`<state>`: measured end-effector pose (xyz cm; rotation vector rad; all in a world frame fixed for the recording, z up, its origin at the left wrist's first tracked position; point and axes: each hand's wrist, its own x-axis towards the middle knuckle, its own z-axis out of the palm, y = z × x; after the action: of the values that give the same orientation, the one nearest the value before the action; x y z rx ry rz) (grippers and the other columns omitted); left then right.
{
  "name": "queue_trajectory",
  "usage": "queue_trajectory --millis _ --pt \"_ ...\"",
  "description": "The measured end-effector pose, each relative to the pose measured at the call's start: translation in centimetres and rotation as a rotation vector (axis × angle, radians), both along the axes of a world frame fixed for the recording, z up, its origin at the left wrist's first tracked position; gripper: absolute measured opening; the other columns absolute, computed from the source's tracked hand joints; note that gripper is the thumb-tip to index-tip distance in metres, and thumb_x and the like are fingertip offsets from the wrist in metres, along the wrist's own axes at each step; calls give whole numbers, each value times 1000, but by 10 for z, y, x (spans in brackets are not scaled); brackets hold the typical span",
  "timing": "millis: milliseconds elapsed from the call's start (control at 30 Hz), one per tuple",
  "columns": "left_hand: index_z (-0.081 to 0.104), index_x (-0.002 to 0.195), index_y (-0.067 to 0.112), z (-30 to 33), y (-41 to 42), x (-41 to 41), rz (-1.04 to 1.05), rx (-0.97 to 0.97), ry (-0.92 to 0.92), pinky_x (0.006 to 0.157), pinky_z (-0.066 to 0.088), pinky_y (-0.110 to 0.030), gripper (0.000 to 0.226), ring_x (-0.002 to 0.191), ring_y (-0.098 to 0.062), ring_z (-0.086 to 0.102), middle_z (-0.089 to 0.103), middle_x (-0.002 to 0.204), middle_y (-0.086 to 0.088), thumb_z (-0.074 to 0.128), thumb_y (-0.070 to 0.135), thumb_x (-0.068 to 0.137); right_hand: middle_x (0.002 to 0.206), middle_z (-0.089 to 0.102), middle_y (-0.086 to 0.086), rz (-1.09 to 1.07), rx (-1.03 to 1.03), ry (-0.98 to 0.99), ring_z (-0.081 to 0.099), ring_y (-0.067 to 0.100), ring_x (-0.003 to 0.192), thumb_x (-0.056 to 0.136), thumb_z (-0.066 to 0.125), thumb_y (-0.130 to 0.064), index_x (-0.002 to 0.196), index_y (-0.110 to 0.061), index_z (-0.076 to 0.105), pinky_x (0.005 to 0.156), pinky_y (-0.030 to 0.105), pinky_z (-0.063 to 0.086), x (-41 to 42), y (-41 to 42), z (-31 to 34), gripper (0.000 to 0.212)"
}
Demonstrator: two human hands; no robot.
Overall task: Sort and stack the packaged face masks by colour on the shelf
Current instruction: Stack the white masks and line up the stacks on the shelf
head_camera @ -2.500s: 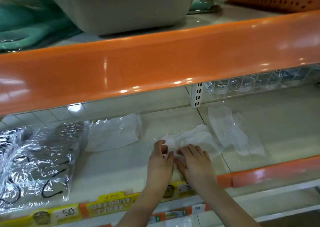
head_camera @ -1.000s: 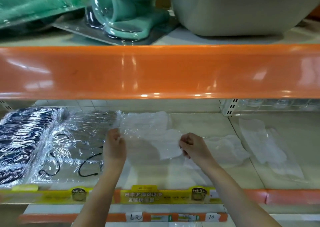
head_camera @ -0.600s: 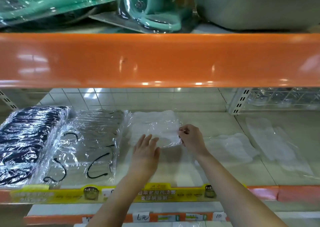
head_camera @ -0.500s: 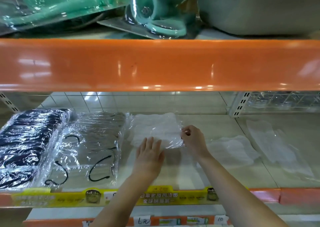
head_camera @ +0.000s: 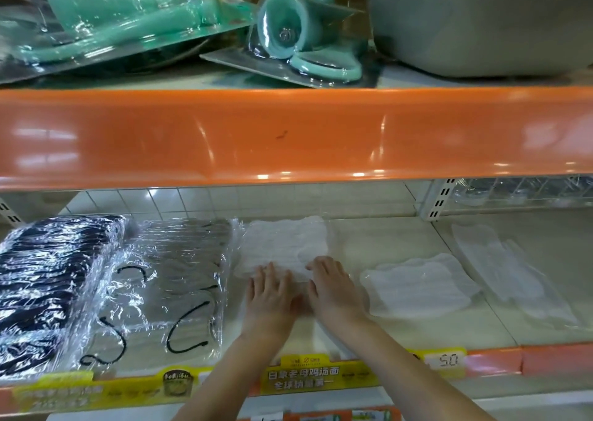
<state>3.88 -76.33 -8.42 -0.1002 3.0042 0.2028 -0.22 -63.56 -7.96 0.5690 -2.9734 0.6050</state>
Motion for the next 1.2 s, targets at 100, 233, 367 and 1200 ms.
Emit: queue_trajectory --millis 100,233,367,1200 --pt "8 152 17 2 -3 -2 10 -5 3 118 -1 -41 61 146 -34 -8 -6 160 -15 22 47 101 142 37 -3 14 3 -22 35 17 128 99 40 -26 133 -18 45 102 28 30 1 -6 -7 36" --pt "6 152 12 5 -4 -4 37 -9 -9 119 2 -41 63 147 -32 -7 -5 160 -14 20 46 102 144 35 -4 6 -16 -24 33 17 131 99 40 -26 134 -18 45 105 28 29 -1 -8 -12 37" --pt "9 151 11 4 -2 -5 39 -17 19 119 6 -41 62 147 -32 -4 -2 160 -14 23 45 102 145 35 -4 3 -31 -12 31 15 133 98 40 -24 135 -18 45 107 26 26 -2 -8 -14 37" --pt "55 108 13 11 156 -2 -17 183 184 60 56 -36 44 84 -28 69 69 103 -12 39 42 78 135 45 -2 -47 -7 -66 38 18 129 94 52 -38 133 -21 47 102 31 34 -6 195 -1 43"
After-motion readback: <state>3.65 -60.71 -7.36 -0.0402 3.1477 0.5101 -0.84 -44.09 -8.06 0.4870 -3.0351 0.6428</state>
